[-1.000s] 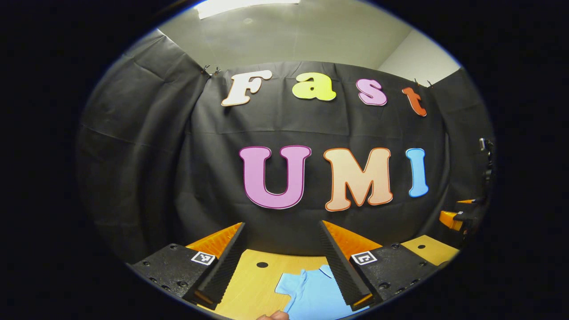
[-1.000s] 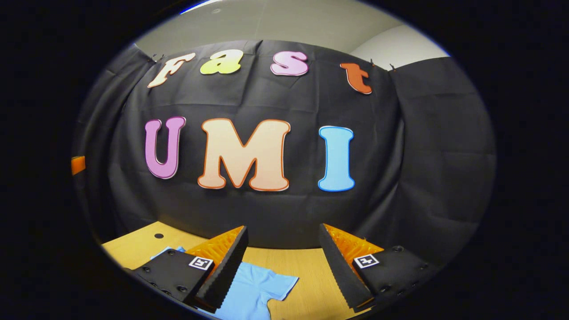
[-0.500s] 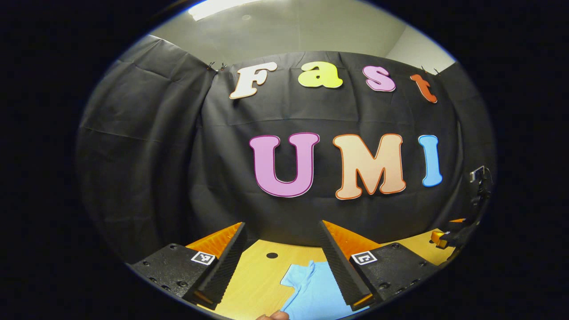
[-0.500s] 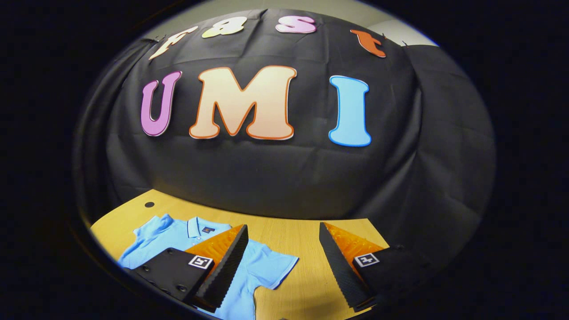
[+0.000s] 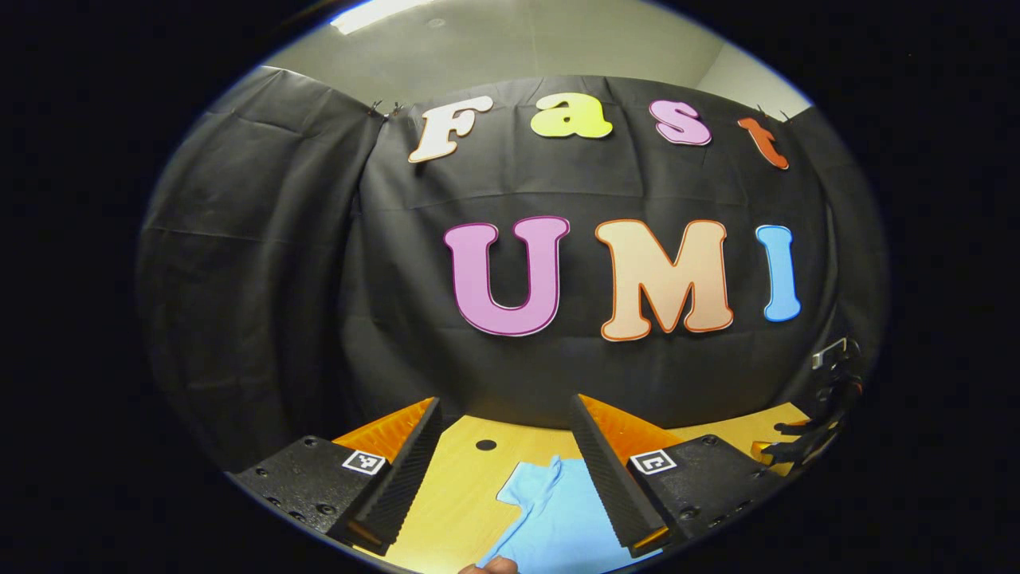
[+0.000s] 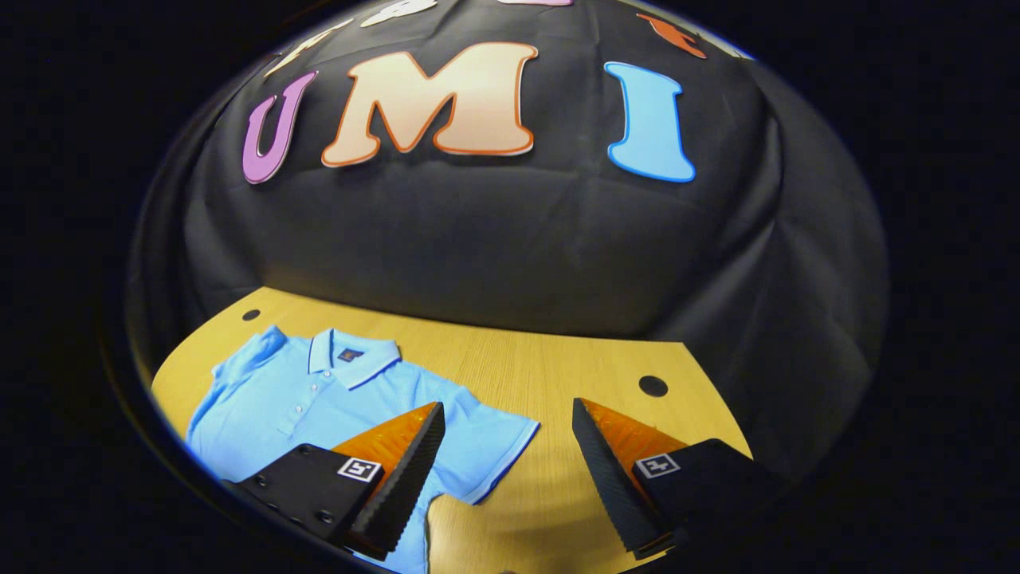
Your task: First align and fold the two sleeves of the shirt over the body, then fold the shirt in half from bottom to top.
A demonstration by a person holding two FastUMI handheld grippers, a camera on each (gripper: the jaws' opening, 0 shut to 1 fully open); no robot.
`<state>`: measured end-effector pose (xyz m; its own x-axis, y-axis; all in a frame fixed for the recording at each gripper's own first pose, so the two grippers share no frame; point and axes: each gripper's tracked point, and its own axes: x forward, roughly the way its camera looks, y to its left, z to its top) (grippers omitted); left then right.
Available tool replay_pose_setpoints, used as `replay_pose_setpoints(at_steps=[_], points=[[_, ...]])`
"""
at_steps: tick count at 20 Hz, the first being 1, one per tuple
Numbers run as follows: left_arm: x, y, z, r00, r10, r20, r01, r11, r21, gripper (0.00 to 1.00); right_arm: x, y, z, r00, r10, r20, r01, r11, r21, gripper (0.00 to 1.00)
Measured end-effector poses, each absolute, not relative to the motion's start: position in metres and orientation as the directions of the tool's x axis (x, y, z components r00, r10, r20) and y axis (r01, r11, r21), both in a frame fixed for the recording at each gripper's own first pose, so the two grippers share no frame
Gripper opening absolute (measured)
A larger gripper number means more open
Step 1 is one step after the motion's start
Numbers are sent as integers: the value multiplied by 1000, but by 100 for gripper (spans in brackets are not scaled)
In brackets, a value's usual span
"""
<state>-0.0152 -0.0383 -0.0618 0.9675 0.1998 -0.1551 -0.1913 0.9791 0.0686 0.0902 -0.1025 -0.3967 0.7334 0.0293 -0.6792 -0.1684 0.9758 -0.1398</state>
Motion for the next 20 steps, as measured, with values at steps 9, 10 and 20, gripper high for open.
replay_pose_setpoints(at_steps=[9, 10, 20], points=[[-21, -36, -83, 945, 249, -214, -236, 968, 83, 95, 78, -110, -487, 614, 13, -789, -170, 979, -116, 99], [-23, -38, -83, 945, 250, -212, -237, 968, 88, 95, 77, -114, -496, 598, 4, -801, -162, 980, -116, 99], [-19, -53, -96, 937, 244, -249, -223, 969, 109, 95, 76, -116, -526, 503, 23, -864, -106, 994, -35, 98]])
